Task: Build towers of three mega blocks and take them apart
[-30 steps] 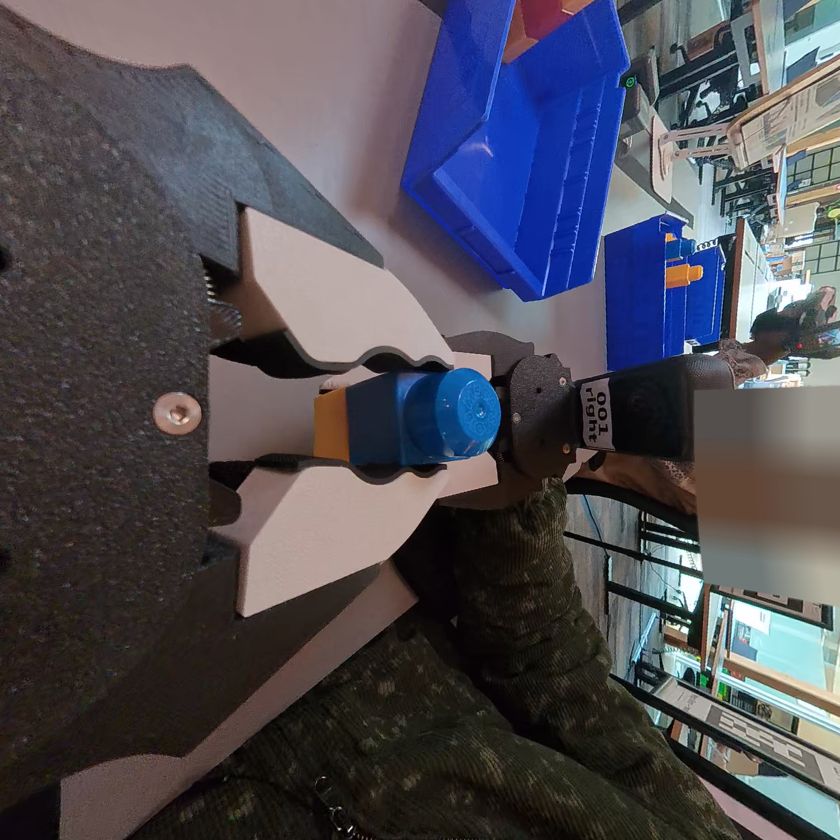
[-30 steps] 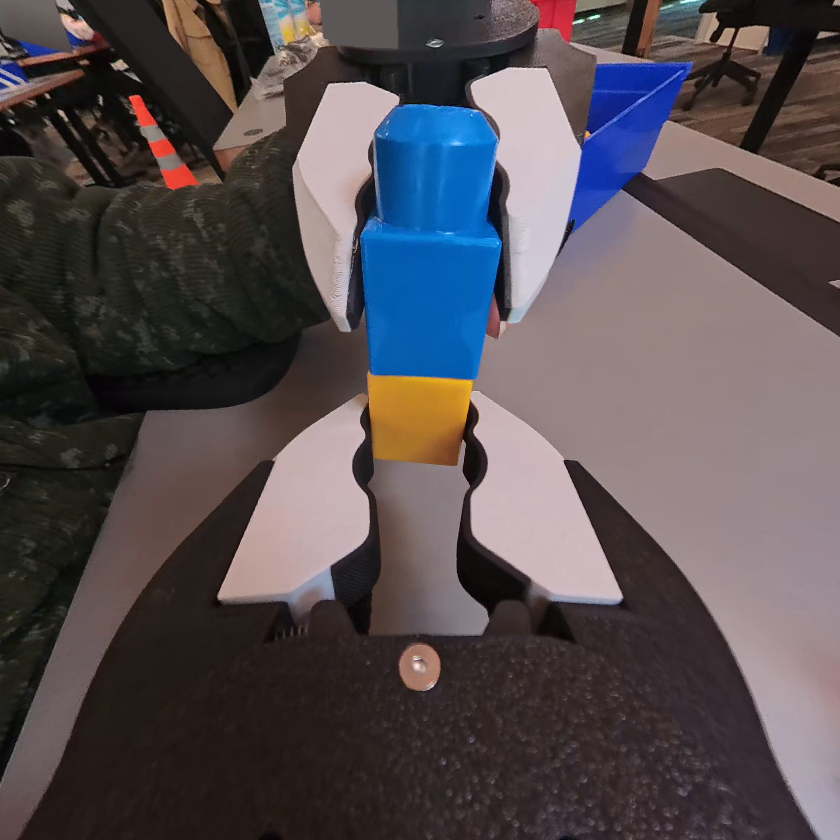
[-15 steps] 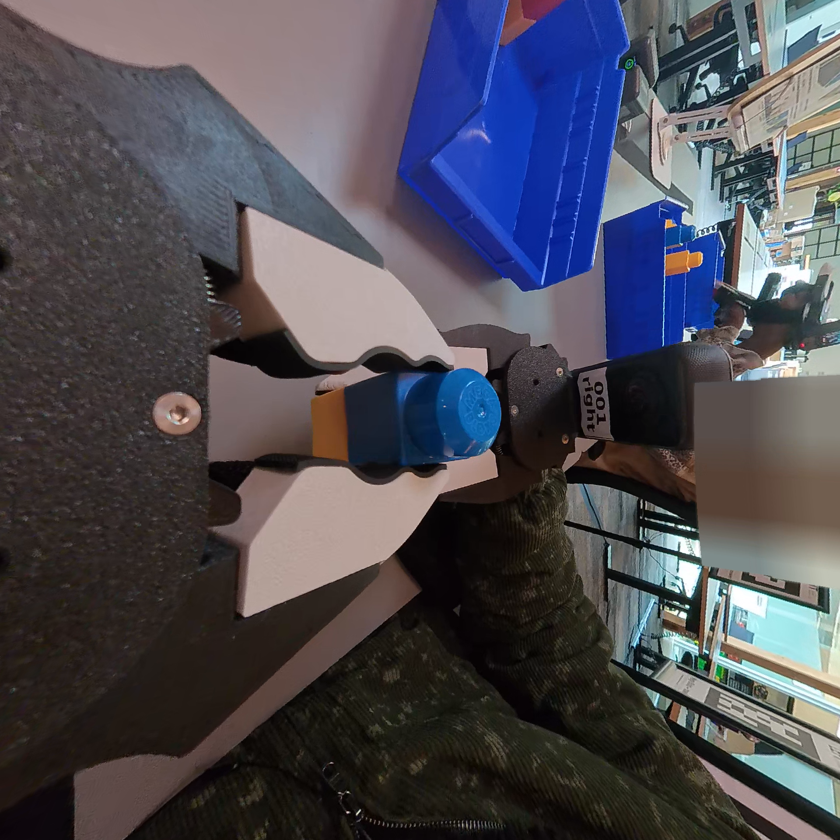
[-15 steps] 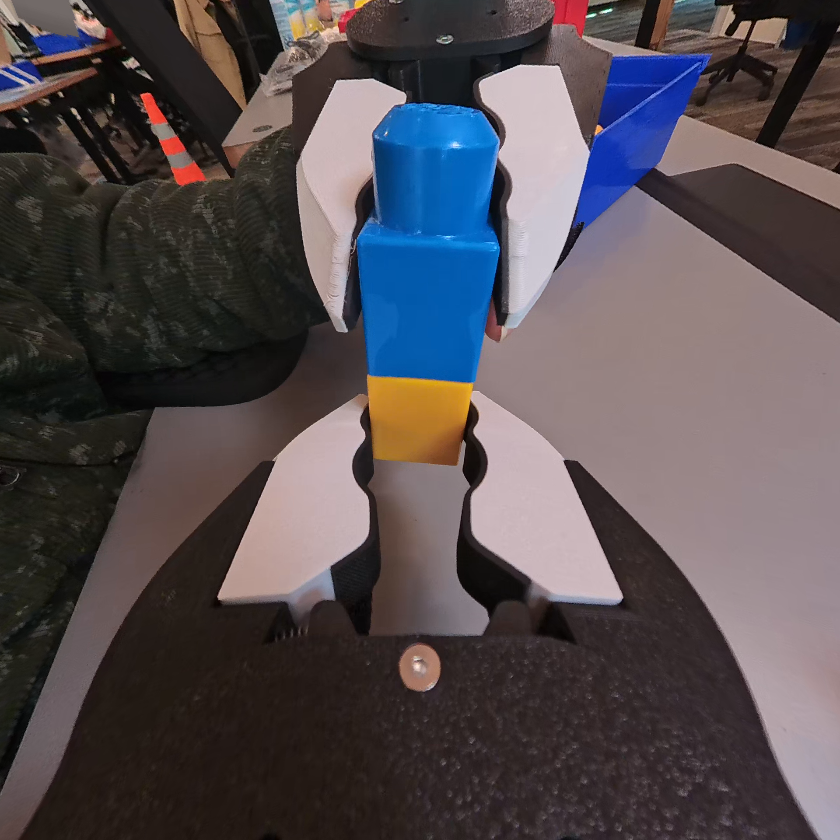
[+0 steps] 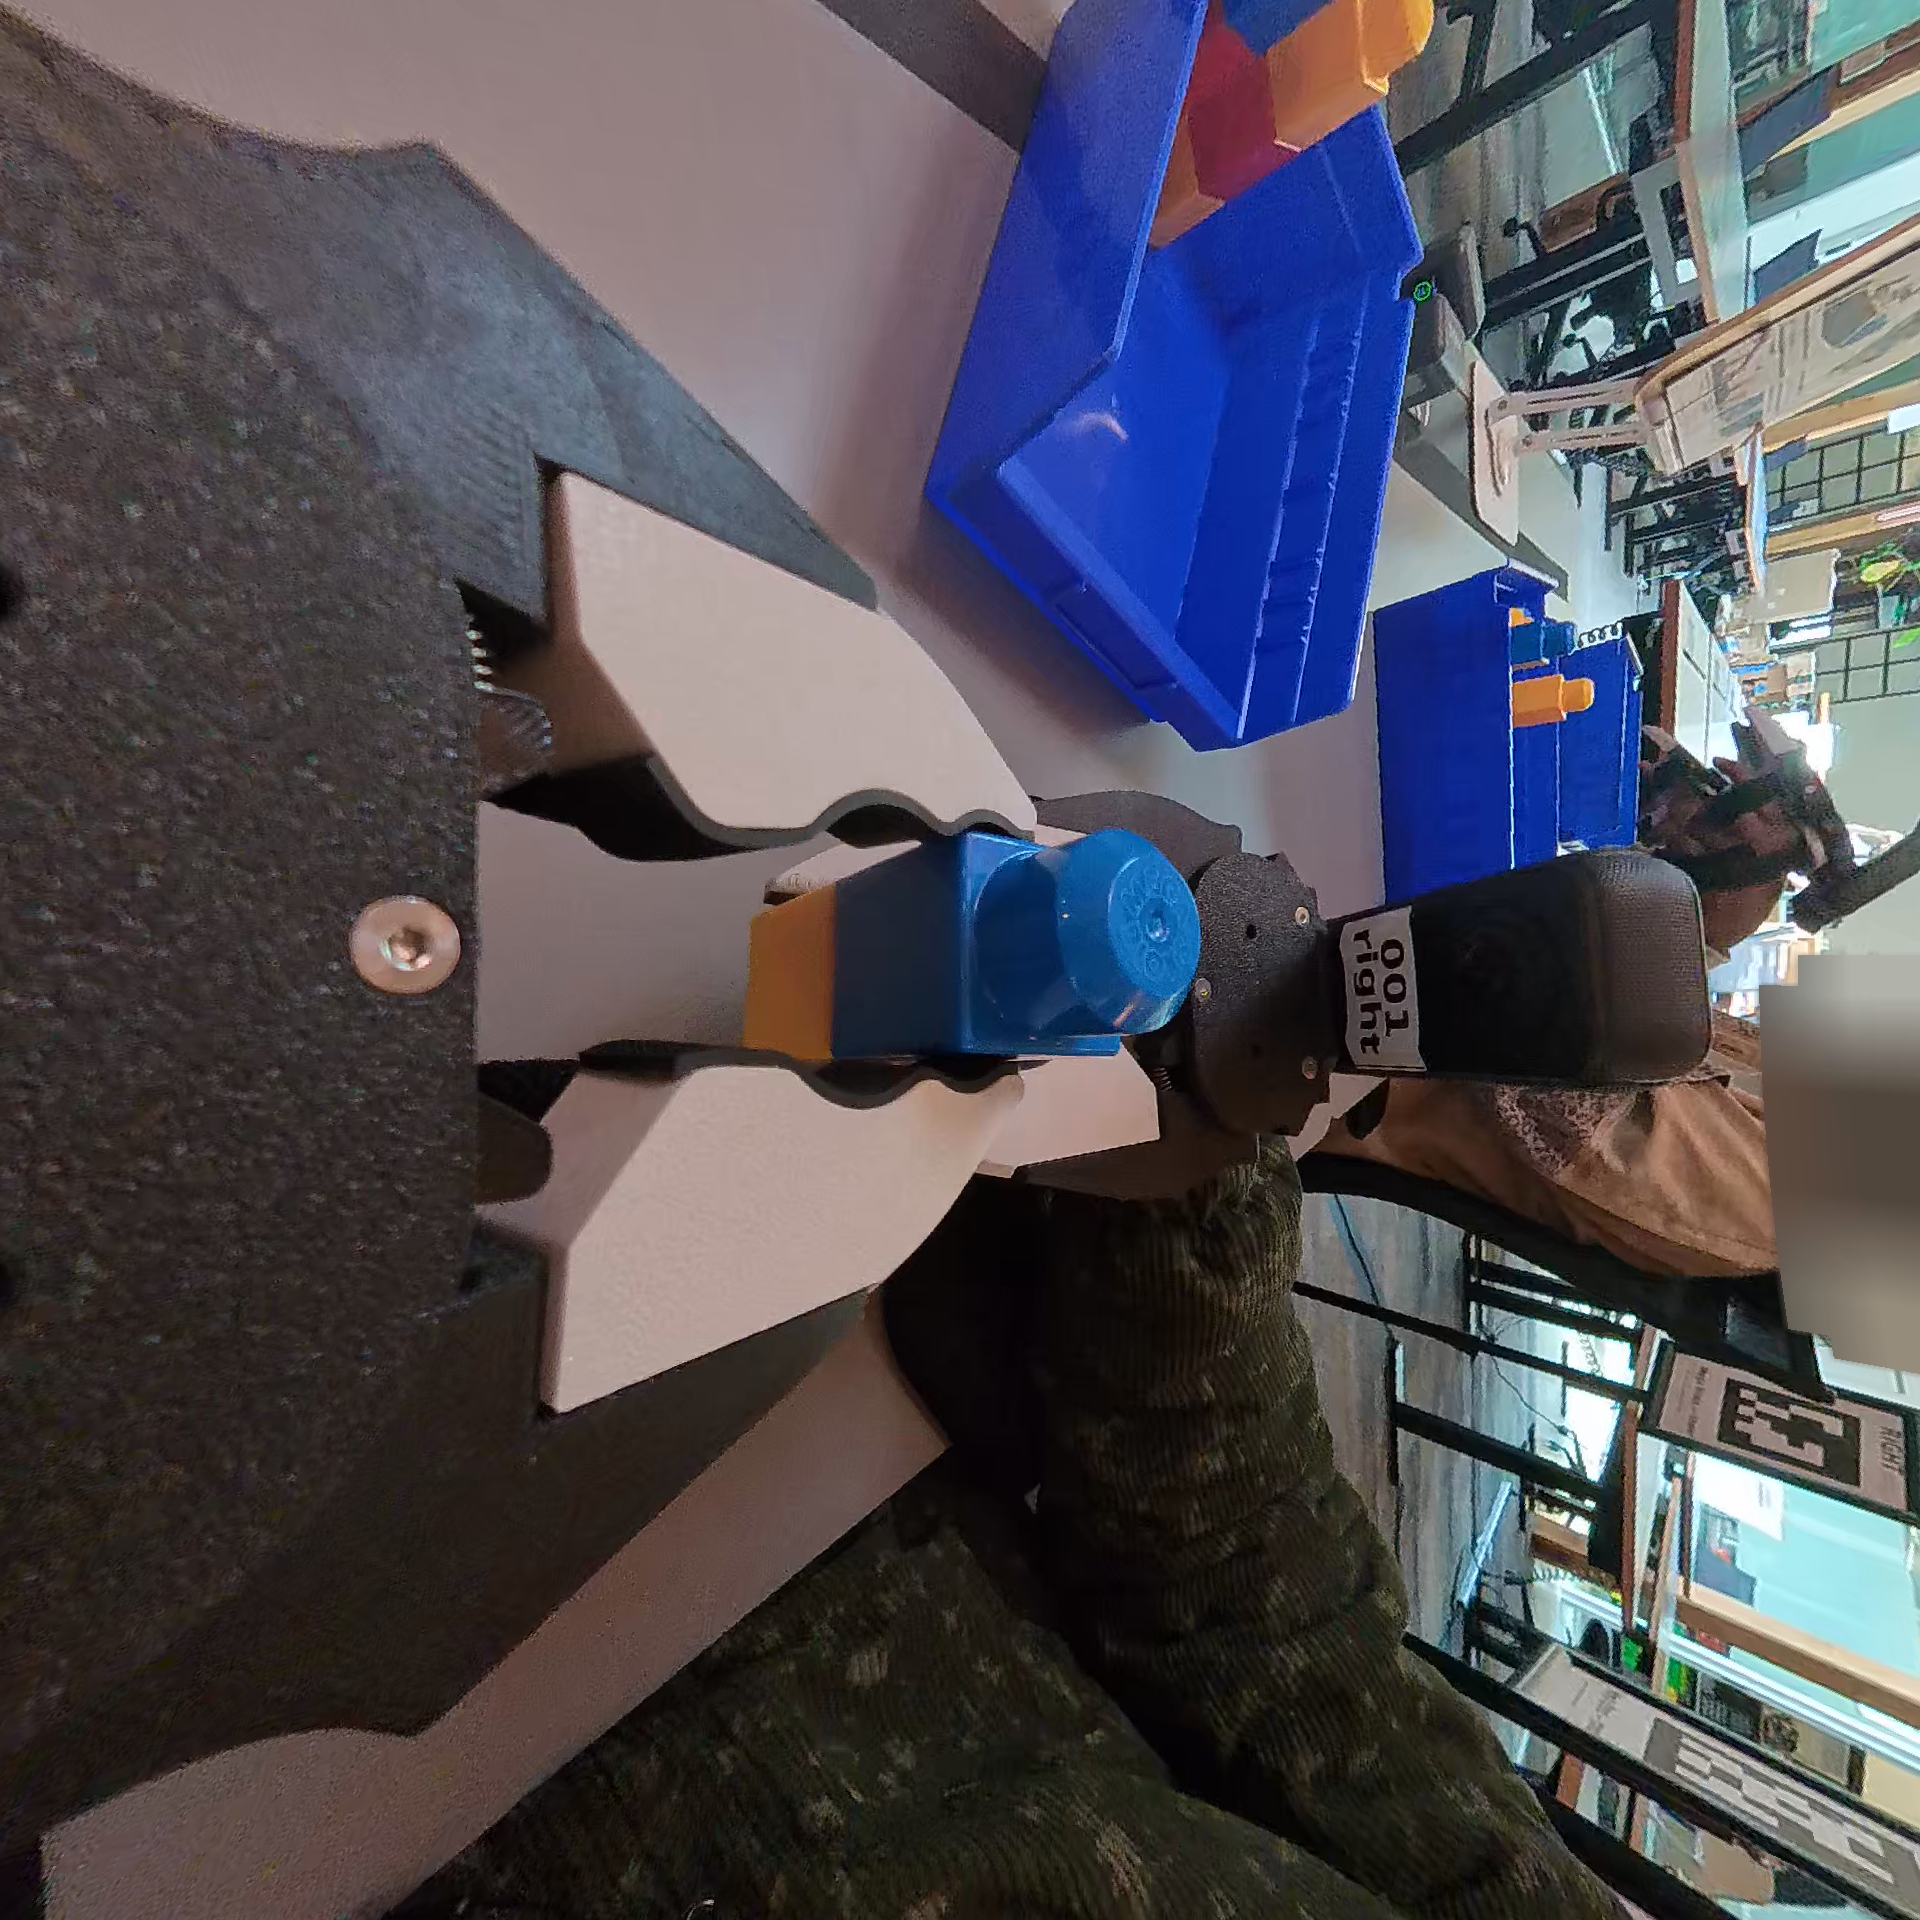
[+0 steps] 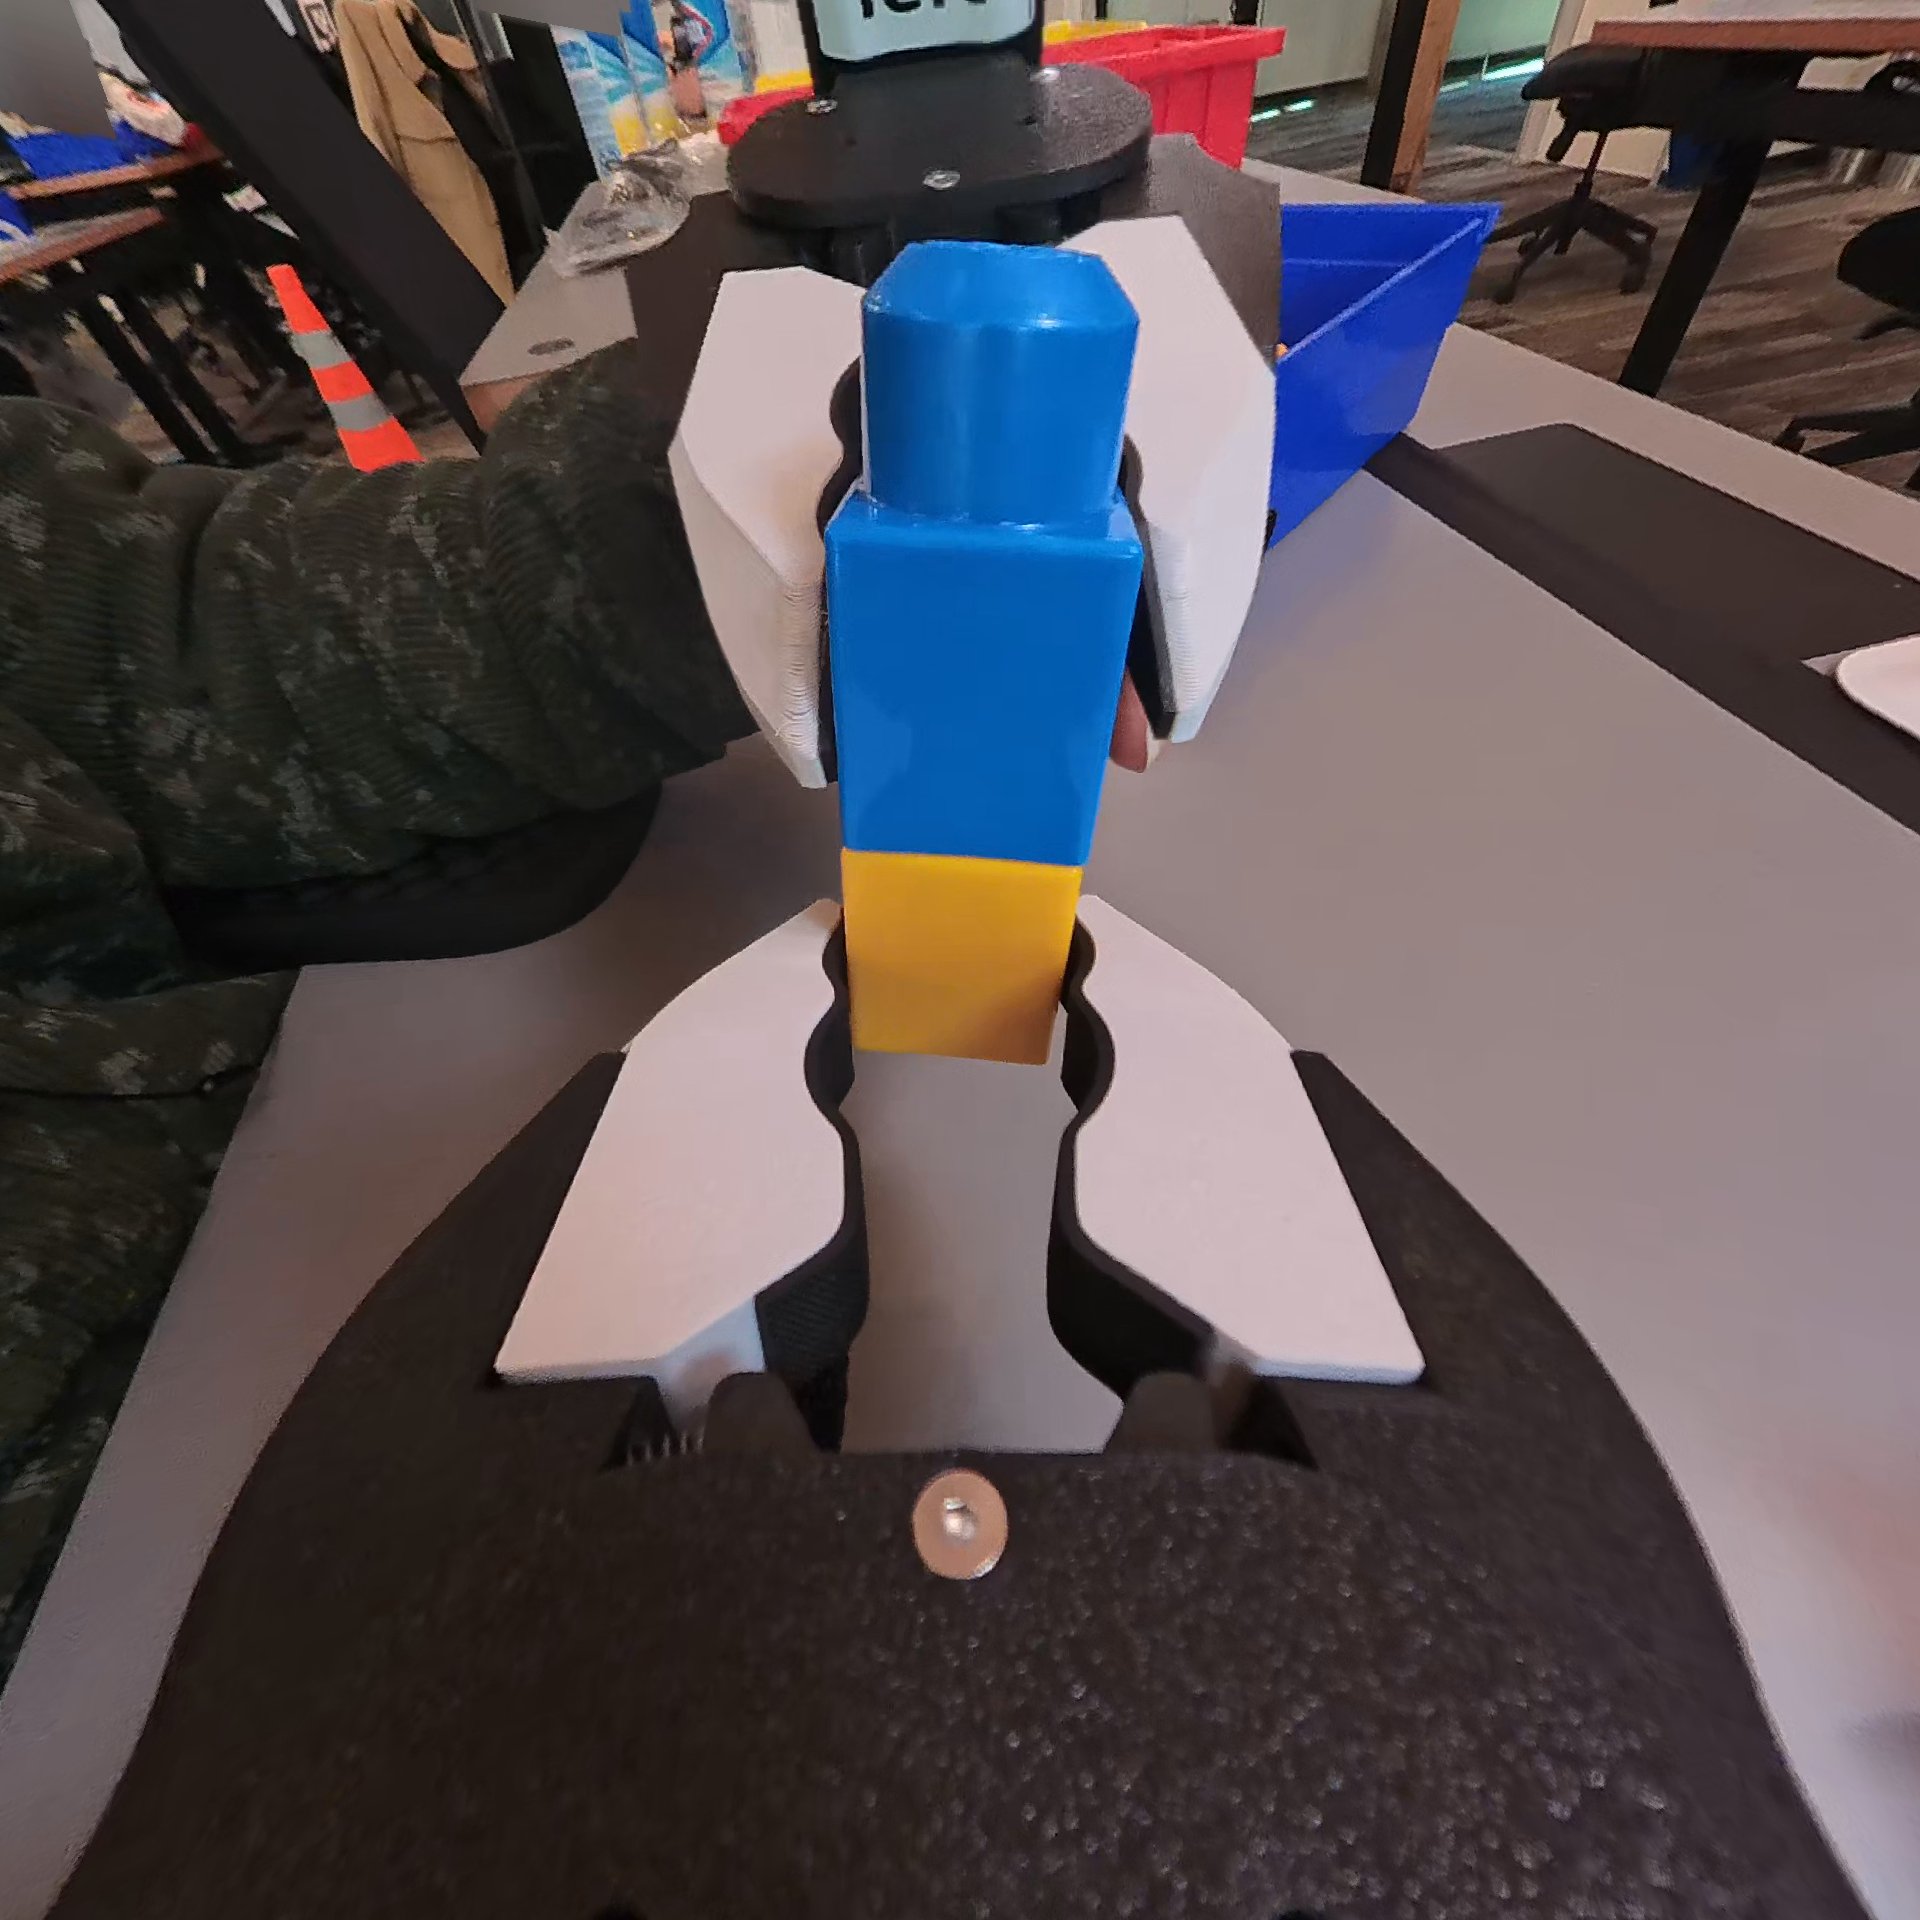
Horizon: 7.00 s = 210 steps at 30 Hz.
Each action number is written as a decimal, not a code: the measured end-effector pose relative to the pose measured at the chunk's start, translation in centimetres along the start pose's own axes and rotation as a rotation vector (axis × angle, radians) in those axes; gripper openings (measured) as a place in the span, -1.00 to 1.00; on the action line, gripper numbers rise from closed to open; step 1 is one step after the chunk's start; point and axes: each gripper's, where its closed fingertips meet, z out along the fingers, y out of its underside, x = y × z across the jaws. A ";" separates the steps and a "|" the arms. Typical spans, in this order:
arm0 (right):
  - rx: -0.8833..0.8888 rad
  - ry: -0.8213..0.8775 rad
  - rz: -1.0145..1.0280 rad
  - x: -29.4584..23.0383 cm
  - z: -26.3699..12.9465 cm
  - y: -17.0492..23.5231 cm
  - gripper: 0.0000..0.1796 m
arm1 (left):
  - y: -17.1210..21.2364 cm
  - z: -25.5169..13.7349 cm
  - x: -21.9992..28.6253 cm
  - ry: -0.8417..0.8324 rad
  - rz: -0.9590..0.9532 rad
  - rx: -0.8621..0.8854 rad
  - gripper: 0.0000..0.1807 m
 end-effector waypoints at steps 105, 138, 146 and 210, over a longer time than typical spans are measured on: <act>-0.158 -0.158 -0.041 -3.5 2.3 2.8 -0.60 | -0.3 -4.1 3.3 -0.010 0.079 -0.391 -0.68; 0.007 0.006 -0.041 -0.7 0.2 -0.2 -0.59 | -2.3 1.1 0.9 -0.151 0.170 -0.201 -0.57; -0.021 -0.053 -0.064 -2.0 0.7 0.3 -0.59 | -1.8 1.1 2.0 -0.087 0.195 -0.223 -0.57; 0.101 -0.042 0.004 -1.0 -1.0 -1.8 -0.45 | -5.3 -1.0 0.7 -0.063 0.072 0.132 -0.58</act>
